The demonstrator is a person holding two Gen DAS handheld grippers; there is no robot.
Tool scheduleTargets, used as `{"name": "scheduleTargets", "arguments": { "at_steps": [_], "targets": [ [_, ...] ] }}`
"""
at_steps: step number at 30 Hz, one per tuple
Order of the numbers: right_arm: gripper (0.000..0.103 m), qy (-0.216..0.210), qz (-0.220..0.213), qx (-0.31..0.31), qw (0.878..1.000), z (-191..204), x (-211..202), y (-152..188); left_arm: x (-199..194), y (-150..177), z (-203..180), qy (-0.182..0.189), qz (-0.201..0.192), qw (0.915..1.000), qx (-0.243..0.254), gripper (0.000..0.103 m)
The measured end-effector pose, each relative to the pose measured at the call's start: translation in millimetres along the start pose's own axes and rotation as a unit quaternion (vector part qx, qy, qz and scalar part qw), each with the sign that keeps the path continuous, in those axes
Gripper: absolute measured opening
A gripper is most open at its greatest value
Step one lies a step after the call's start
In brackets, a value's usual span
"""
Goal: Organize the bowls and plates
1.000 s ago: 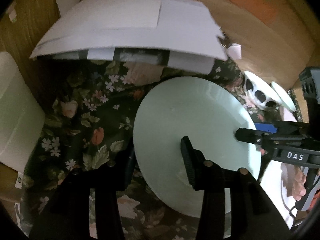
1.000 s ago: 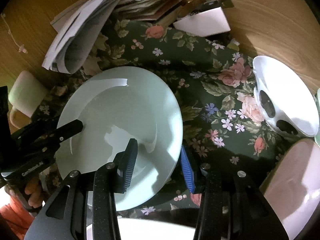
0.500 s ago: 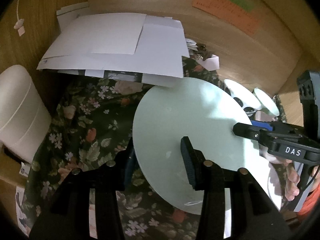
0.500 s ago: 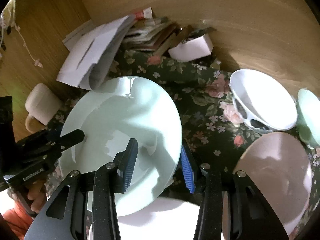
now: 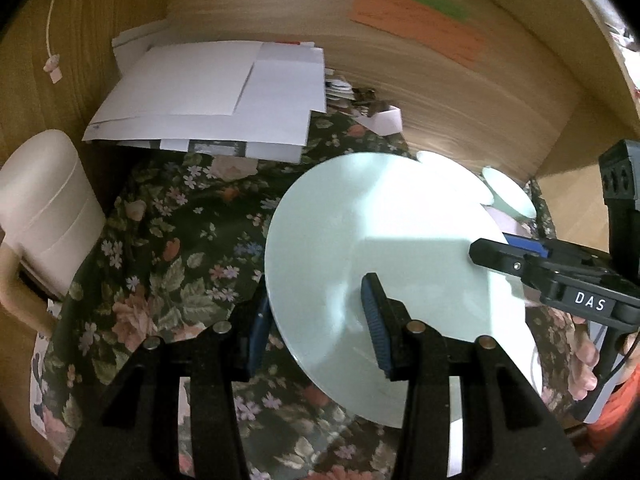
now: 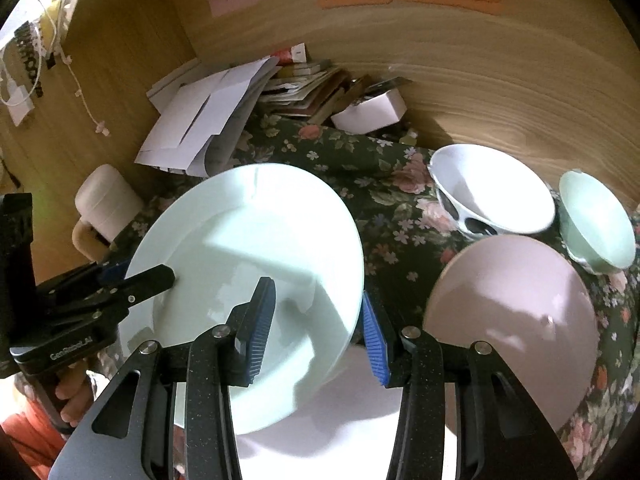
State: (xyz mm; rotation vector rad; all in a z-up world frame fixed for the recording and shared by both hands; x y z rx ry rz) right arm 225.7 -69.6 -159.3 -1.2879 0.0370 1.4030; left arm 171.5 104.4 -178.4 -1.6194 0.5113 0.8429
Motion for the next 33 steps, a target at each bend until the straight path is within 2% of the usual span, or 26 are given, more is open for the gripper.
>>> {"name": "scheduleTargets", "arguments": {
  "at_steps": [10, 33],
  "targets": [
    [0.030, 0.010, -0.010, 0.012, 1.000, -4.7, -24.5, 27.9, -19.3, 19.9, -16.7, 0.013, 0.000, 0.9999, 0.005, 0.043],
    [0.026, 0.030, -0.017, 0.073, 0.997, -24.4, -55.9, 98.9, -41.0, 69.5, -56.9, 0.044, 0.012, 0.9981, 0.042, 0.043]
  ]
}}
Point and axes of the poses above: each gripper's, at about its wrist camera, not at the fingertips, and x roughly the way its jaws point, z to its left, y to its underside, the point moved 5 cm from there along x, roughly the way its jaws point, and after that the axes turned 12 degrees about -y, right-handed, at the moved point
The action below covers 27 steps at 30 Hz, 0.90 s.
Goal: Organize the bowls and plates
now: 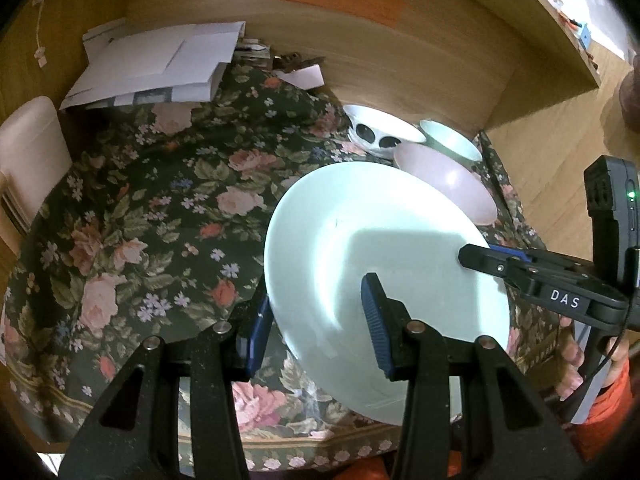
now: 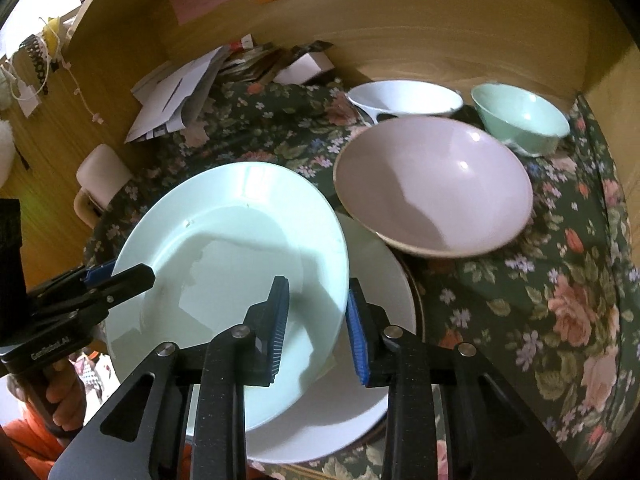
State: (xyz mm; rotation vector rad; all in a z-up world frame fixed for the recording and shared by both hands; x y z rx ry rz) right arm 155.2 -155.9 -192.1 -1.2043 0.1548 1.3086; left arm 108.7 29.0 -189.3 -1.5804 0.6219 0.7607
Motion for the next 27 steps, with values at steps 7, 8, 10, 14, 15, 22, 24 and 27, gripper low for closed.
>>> {"name": "scheduleTargets", "arguments": {
  "at_steps": [7, 8, 10, 14, 15, 22, 24, 27],
  "targets": [
    [0.026, 0.003, 0.005, 0.018, 1.000, -9.0, -0.3, 14.4, 8.4, 11.3, -7.3, 0.002, 0.013, 0.9999, 0.007, 0.043],
    [0.026, 0.004, 0.006, 0.020, 1.000, -10.2, 0.0, 16.3, 11.1, 12.7, -7.8, 0.003, 0.017, 0.9998, 0.008, 0.043],
    [0.026, 0.007, 0.008, 0.023, 1.000, -11.9, 0.9, 19.7, 16.4, 15.8, -9.1, 0.003, 0.024, 0.9997, 0.008, 0.043],
    [0.026, 0.008, 0.014, 0.033, 0.999, -17.3, 3.6, 25.5, 26.3, 21.2, -11.9, 0.002, 0.037, 0.9993, 0.012, 0.043],
    [0.026, 0.008, 0.016, 0.036, 0.999, -18.8, 4.2, 26.7, 27.9, 21.9, -12.2, 0.001, 0.037, 0.9992, 0.013, 0.043],
    [0.025, 0.010, 0.011, 0.038, 0.999, -18.7, 3.0, 27.0, 37.6, 22.7, -14.7, -0.004, 0.045, 0.9988, 0.017, 0.043],
    [0.025, 0.011, 0.009, 0.039, 0.999, -19.0, 2.2, 27.2, 39.2, 22.5, -15.8, -0.006, 0.044, 0.9988, 0.021, 0.043],
    [0.025, 0.013, 0.007, 0.037, 0.999, -19.2, 1.1, 27.6, 41.7, 22.4, -17.2, -0.007, 0.045, 0.9987, 0.024, 0.043]
  ]
}}
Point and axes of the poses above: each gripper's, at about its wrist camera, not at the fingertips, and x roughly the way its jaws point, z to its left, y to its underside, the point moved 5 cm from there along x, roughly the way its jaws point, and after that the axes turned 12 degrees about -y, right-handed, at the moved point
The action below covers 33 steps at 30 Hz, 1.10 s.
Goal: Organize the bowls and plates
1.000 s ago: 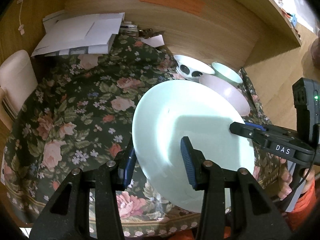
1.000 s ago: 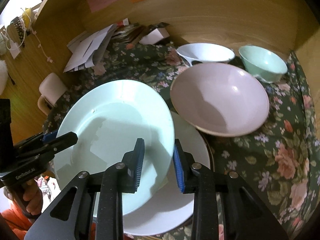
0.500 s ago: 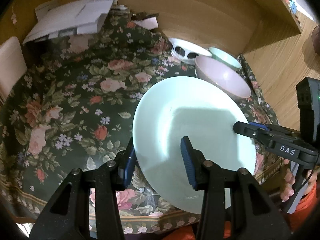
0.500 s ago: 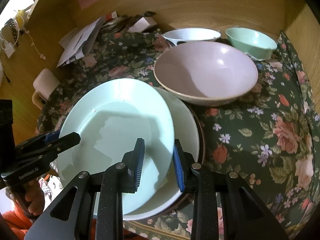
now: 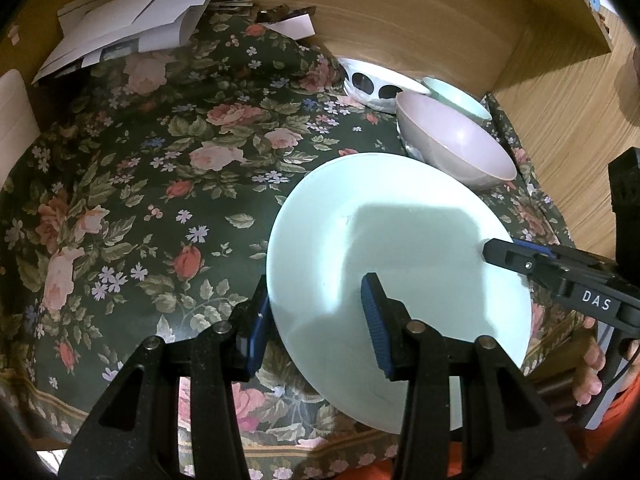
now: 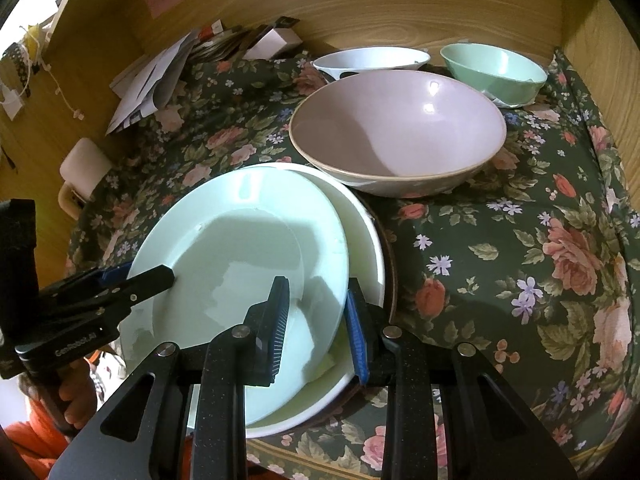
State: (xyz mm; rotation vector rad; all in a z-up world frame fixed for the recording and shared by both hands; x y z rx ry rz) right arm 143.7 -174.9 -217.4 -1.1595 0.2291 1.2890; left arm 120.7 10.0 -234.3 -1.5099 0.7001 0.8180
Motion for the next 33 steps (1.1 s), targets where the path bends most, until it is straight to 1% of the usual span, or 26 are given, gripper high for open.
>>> {"name": "scheduleTargets", "arguments": {
  "at_steps": [8, 9, 11, 12, 14, 17, 19, 20, 21, 22, 23, 25, 27, 31, 33],
  "targets": [
    [0.024, 0.002, -0.010, 0.002, 1.000, -1.2, -5.9, 0.6, 2.1, -0.8, -0.1, -0.007, -0.001, 0.9999, 0.014, 0.044],
    [0.024, 0.005, -0.012, 0.000, 1.000, -1.6, -8.2, 0.2, 1.4, -1.6, 1.0, -0.010, -0.004, 0.9998, 0.015, 0.045],
    [0.025, 0.011, -0.014, -0.004, 1.000, -1.9, -11.5, -1.5, -2.7, -5.6, 4.1, -0.015, -0.011, 0.9997, 0.016, 0.049],
    [0.025, 0.014, -0.016, -0.006, 1.000, -2.5, -13.5, -2.6, -5.7, -7.7, 5.4, -0.017, -0.016, 0.9996, 0.015, 0.054],
    [0.026, 0.030, -0.020, -0.010, 0.999, -4.9, -17.8, -5.7, -13.2, -13.8, 6.7, -0.021, -0.029, 0.9992, 0.015, 0.055],
    [0.028, 0.036, -0.028, -0.013, 0.999, -9.3, -24.7, -11.4, -25.2, -26.0, 5.6, -0.024, -0.048, 0.9984, 0.019, 0.060],
    [0.029, 0.038, -0.037, -0.013, 0.999, -11.5, -30.6, -16.6, -32.6, -35.6, 2.9, -0.022, -0.061, 0.9977, 0.020, 0.069],
    [0.029, 0.040, -0.043, -0.014, 0.998, -12.9, -34.4, -20.5, -35.8, -41.2, 1.1, -0.021, -0.069, 0.9972, 0.021, 0.070],
    [0.032, 0.042, -0.048, -0.014, 0.998, -13.6, -37.3, -22.7, -37.9, -46.3, -0.8, -0.021, -0.075, 0.9967, 0.023, 0.072],
    [0.038, 0.045, -0.054, -0.015, 0.997, -15.1, -41.0, -26.3, -39.8, -51.3, -3.1, -0.021, -0.080, 0.9962, 0.026, 0.073],
    [0.041, 0.048, -0.061, -0.015, 0.997, -16.5, -44.6, -30.1, -41.2, -56.2, -5.7, -0.021, -0.085, 0.9958, 0.028, 0.074],
    [0.051, 0.057, -0.077, -0.016, 0.995, -20.1, -52.5, -38.1, -41.9, -66.5, -11.2, -0.019, -0.092, 0.9951, 0.033, 0.082],
    [0.056, 0.066, -0.088, -0.017, 0.994, -24.0, -57.8, -45.1, -40.6, -75.4, -17.0, -0.016, -0.095, 0.9947, 0.037, 0.084],
    [0.058, 0.079, -0.100, -0.012, 0.992, -37.3, -64.6, -58.1, -30.5, -93.0, -29.8, -0.007, -0.089, 0.9950, 0.045, 0.084],
    [0.063, 0.085, -0.108, -0.007, 0.990, -44.9, -65.9, -63.5, -21.6, -102.4, -36.1, -0.003, -0.082, 0.9956, 0.045, 0.084]
  ]
}}
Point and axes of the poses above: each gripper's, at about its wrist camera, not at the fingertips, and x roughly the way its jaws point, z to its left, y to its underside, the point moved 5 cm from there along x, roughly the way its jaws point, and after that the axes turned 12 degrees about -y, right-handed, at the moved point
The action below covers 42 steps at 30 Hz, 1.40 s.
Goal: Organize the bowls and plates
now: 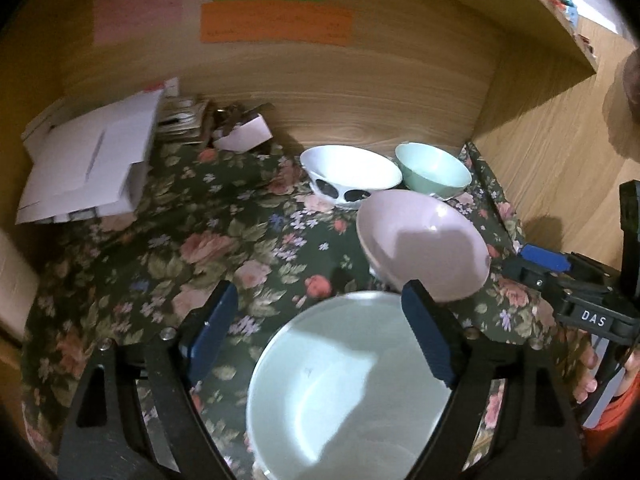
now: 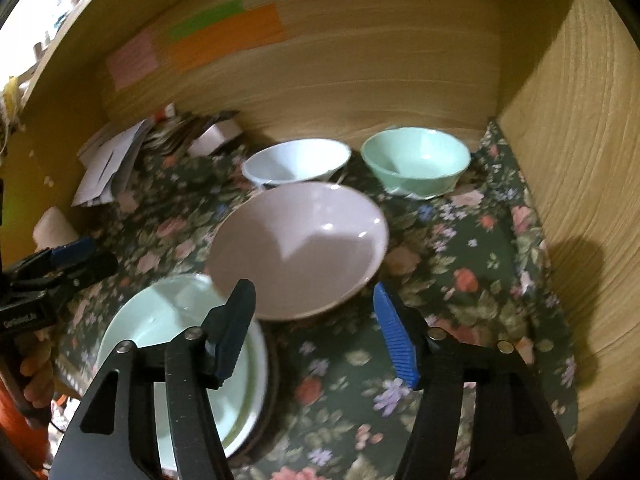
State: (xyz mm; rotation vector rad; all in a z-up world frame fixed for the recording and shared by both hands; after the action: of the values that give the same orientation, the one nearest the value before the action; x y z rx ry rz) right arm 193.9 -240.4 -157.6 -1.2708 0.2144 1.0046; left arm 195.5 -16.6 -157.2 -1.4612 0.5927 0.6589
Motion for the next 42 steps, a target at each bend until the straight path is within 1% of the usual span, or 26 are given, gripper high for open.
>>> {"name": "scheduleTargets", "arguments": {
  "at_steps": [1, 5, 12, 14, 16, 17, 19, 20, 22, 24, 27, 28, 31, 39, 42],
  "targets": [
    [0.064, 0.004, -0.004, 0.004, 1.000, -4.4, 0.7, -2.3, 4.1, -2.6, -2.1, 0.001, 0.001, 1.0000, 0.001, 0.084],
    [0.064, 0.009, -0.001, 0.019, 1.000, -21.7, 9.6, -8.4, 25.7, -12.9, -13.7, -0.001, 0.007, 0.9999, 0.013, 0.084],
    [0.064, 0.013, 0.012, 0.034, 0.999, -43.3, 31.9, -10.3, 65.0, -18.8, -35.4, 0.007, 0.040, 0.9984, 0.041, 0.084],
    [0.064, 0.013, 0.015, 0.034, 0.999, -46.6, 37.9, -10.3, 75.3, -19.4, -41.4, 0.008, 0.049, 0.9976, 0.048, 0.083],
    [0.063, 0.010, 0.022, 0.036, 0.999, -49.8, 45.4, -8.9, 83.9, -18.6, -46.6, 0.010, 0.057, 0.9968, 0.054, 0.071],
    [0.061, 0.008, 0.026, 0.037, 0.999, -51.1, 49.4, -7.7, 88.7, -17.8, -49.5, 0.012, 0.064, 0.9962, 0.058, 0.069],
    [0.050, 0.002, 0.035, 0.040, 0.999, -52.6, 56.4, -5.7, 96.1, -16.4, -54.3, 0.020, 0.075, 0.9952, 0.060, 0.059],
    [0.047, -0.003, 0.040, 0.042, 0.998, -53.6, 59.8, -4.8, 99.9, -15.8, -56.4, 0.023, 0.081, 0.9945, 0.062, 0.056],
    [0.038, -0.014, 0.049, 0.044, 0.998, -54.3, 65.8, -2.4, 106.5, -14.4, -59.3, 0.028, 0.092, 0.9934, 0.063, 0.045],
    [0.034, -0.023, 0.051, 0.045, 0.997, -53.3, 68.8, -3.1, 111.4, -14.0, -61.0, 0.041, 0.100, 0.9925, 0.058, 0.041],
    [0.026, -0.031, 0.055, 0.042, 0.997, -51.0, 71.2, -3.7, 114.0, -14.4, -64.6, 0.053, 0.105, 0.9915, 0.056, 0.031],
    [0.026, -0.028, 0.055, 0.039, 0.997, -50.3, 71.7, -3.8, 115.1, -14.1, -66.8, 0.056, 0.106, 0.9910, 0.058, 0.028],
    [0.026, -0.025, 0.054, 0.035, 0.998, -50.2, 72.4, -3.8, 115.7, -13.0, -72.2, 0.061, 0.108, 0.9901, 0.065, 0.023],
    [0.023, -0.017, 0.053, 0.038, 0.998, -50.4, 71.4, -5.2, 112.8, -13.4, -78.8, 0.043, 0.099, 0.9914, 0.074, 0.022],
    [0.023, -0.015, 0.052, 0.040, 0.998, -50.4, 68.1, -5.5, 107.9, -14.0, -79.5, 0.043, 0.093, 0.9920, 0.074, 0.022]
  ]
}}
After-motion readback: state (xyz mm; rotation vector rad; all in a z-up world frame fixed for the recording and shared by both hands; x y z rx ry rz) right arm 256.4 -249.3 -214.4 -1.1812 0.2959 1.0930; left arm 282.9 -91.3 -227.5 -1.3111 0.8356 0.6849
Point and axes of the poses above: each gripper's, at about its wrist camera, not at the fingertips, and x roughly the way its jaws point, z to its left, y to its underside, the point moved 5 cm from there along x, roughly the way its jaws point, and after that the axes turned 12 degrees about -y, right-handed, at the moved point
